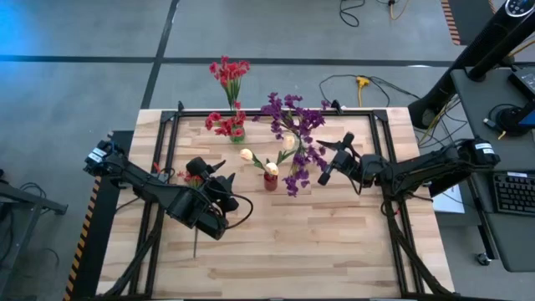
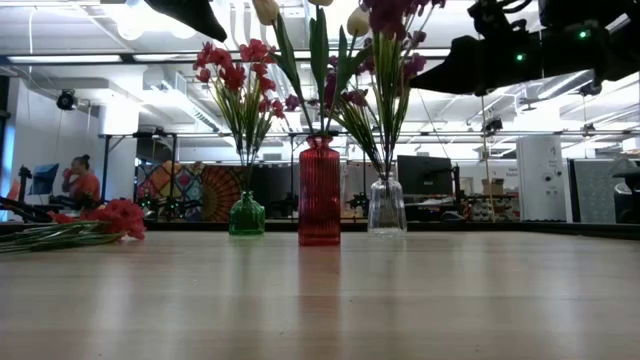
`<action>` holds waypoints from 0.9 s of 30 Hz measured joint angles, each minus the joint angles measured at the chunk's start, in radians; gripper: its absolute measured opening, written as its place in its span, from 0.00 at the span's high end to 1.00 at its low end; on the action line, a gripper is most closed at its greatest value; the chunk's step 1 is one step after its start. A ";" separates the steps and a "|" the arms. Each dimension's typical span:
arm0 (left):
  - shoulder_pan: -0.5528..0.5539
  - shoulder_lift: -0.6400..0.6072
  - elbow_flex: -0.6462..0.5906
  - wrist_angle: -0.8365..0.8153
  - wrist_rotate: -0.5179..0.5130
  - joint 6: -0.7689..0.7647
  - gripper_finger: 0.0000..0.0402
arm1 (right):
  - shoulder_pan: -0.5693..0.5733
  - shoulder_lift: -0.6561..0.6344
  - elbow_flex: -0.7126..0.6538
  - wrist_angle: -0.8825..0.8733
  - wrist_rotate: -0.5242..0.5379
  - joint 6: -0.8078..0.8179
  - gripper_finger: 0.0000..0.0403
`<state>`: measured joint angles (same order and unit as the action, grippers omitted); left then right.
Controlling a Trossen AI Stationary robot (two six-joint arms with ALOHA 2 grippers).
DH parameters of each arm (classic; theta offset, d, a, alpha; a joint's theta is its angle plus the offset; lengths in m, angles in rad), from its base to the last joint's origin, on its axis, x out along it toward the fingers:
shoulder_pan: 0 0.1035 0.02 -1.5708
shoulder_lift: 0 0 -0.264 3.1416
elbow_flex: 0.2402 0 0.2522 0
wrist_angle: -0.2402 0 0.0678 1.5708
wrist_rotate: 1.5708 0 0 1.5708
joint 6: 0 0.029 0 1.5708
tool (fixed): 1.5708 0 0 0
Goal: Sort flowers into vase by color
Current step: Put the purple flowers into the transparent vase
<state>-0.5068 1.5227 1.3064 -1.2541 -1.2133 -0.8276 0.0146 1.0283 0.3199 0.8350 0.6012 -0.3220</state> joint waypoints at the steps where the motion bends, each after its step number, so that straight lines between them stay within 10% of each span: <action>1: 0.000 0.000 0.000 0.000 0.000 0.000 0.48 | 0.005 0.000 0.000 -0.011 -0.012 0.010 0.51; 27: 0.000 0.000 0.000 -0.008 0.024 0.002 0.48 | 0.014 0.047 0.151 -0.323 -0.104 0.156 0.51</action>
<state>-0.5066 1.5230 1.3064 -1.2619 -1.1896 -0.8257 0.0288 1.0751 0.4706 0.5124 0.4976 -0.1657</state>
